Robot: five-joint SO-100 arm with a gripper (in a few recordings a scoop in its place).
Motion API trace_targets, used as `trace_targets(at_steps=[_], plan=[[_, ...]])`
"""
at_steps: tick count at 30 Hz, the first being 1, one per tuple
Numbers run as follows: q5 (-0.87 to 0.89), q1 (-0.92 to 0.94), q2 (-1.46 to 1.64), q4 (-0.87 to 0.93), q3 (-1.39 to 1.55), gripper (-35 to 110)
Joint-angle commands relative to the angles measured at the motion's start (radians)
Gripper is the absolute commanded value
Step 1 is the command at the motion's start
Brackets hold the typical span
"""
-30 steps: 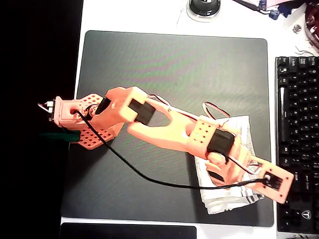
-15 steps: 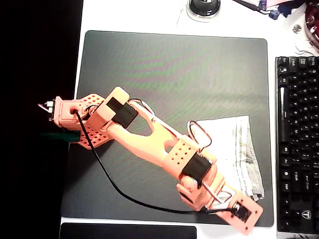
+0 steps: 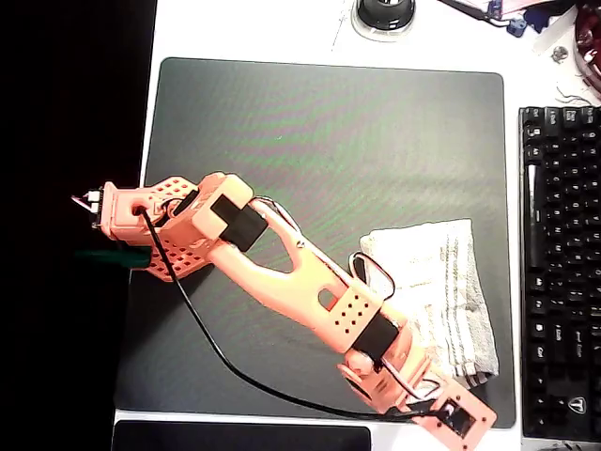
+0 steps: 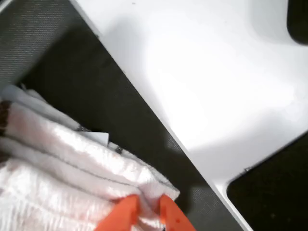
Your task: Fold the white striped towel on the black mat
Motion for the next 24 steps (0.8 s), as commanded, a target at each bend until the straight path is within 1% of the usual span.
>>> trace_targets(at_steps=[1,6,10,15,18,24], plan=[[0.011,0.015,0.049,0.066,0.011,3],[0.018,0.037,0.1,0.204,-0.012,2],[0.029,0.04,0.118,0.25,-0.012,3],[0.037,0.029,0.132,0.244,-0.014,5],[0.049,0.028,0.147,0.21,-0.011,14],[-0.009,0.023,0.304,0.279,0.032,15]])
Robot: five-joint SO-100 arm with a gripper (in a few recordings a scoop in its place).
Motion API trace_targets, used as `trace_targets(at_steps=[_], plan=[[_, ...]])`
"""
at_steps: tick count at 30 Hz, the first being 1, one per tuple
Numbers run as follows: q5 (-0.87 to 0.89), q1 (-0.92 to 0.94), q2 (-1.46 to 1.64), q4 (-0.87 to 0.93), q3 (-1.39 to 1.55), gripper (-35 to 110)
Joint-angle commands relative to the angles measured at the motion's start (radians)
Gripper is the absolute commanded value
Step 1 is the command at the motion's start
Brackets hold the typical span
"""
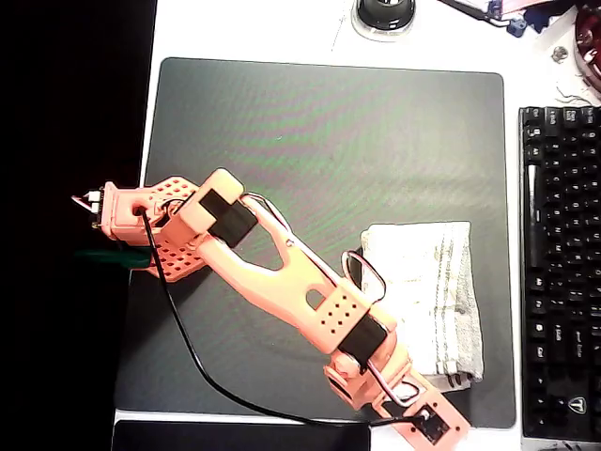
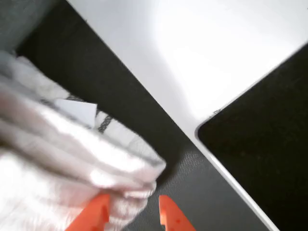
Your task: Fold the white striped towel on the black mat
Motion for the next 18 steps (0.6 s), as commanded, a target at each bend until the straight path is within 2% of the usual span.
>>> trace_targets(at_steps=[1,9,18], plan=[[-0.035,-0.005,0.184,0.037,0.041,15],[-0.129,-0.112,0.77,0.092,0.483,16],[-0.077,-0.462,1.289,0.081,1.0,13]])
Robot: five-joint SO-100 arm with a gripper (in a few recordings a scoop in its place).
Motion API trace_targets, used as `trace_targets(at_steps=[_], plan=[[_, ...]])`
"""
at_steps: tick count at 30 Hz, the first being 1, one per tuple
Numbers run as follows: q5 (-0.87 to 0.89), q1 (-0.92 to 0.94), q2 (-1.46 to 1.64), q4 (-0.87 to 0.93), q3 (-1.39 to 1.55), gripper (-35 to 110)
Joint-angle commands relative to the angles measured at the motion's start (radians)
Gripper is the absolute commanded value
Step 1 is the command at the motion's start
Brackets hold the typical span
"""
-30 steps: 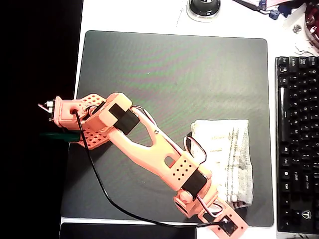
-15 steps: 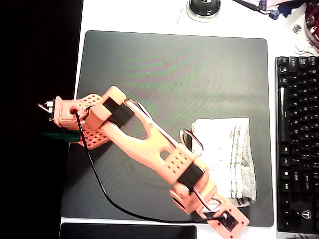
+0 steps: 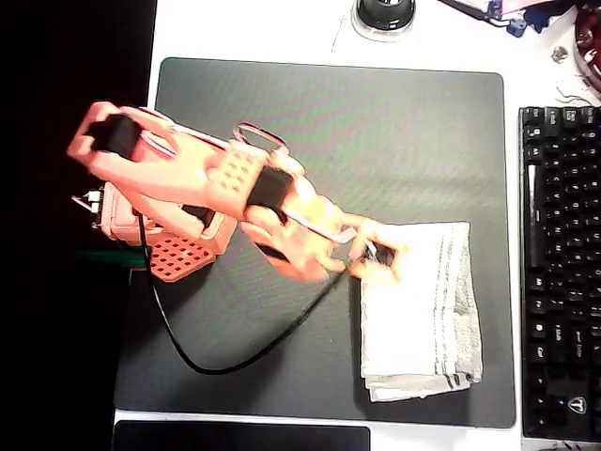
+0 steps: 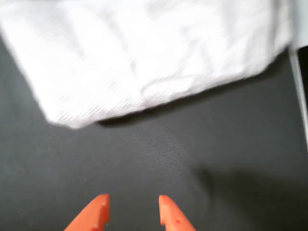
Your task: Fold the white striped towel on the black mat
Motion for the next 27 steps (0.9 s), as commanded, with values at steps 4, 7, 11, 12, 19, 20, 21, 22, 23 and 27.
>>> trace_targets(at_steps=[4,7,11,12,19,20,21,22,23,27], plan=[[0.058,-0.202,0.324,0.025,0.209,7],[0.072,-0.261,0.451,0.009,0.307,6],[0.063,-0.295,0.618,-0.026,0.477,0],[0.057,-0.299,0.649,-0.026,0.509,0],[0.057,-0.302,0.764,-0.041,0.646,0],[0.049,-0.301,0.784,-0.041,0.667,0],[0.044,-0.301,0.798,-0.04,0.684,0],[0.044,-0.298,0.808,-0.038,0.698,0],[0.041,-0.295,0.819,-0.034,0.712,0],[0.026,-0.288,0.85,0.0,0.741,0]])
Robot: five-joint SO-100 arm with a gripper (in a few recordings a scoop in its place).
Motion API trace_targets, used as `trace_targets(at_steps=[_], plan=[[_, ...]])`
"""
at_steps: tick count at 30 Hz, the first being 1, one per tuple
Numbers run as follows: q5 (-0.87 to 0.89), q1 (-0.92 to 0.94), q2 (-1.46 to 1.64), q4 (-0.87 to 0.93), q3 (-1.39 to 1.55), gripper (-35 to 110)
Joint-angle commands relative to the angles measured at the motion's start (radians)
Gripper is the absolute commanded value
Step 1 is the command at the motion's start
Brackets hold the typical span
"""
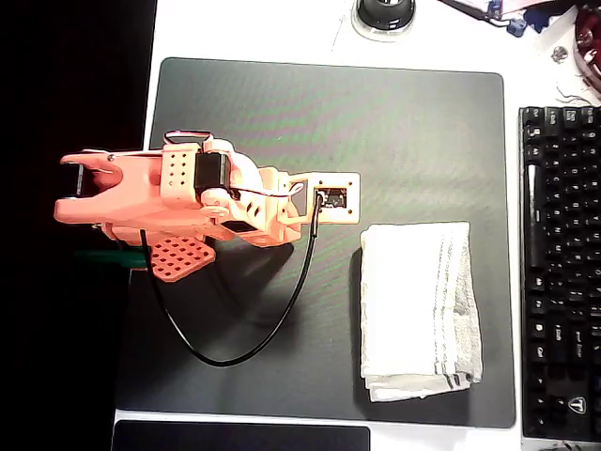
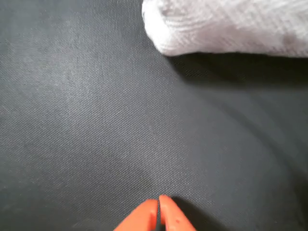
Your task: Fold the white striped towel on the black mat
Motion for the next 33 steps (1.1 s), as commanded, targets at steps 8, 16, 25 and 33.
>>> trace_targets(at_steps=[8,16,25,33], plan=[[-0.038,0.003,0.087,0.058,0.058,0],[-0.003,0.003,0.132,0.063,0.083,3],[-0.003,0.011,0.132,0.063,0.083,3],[-0.002,0.017,0.133,0.063,0.083,3]])
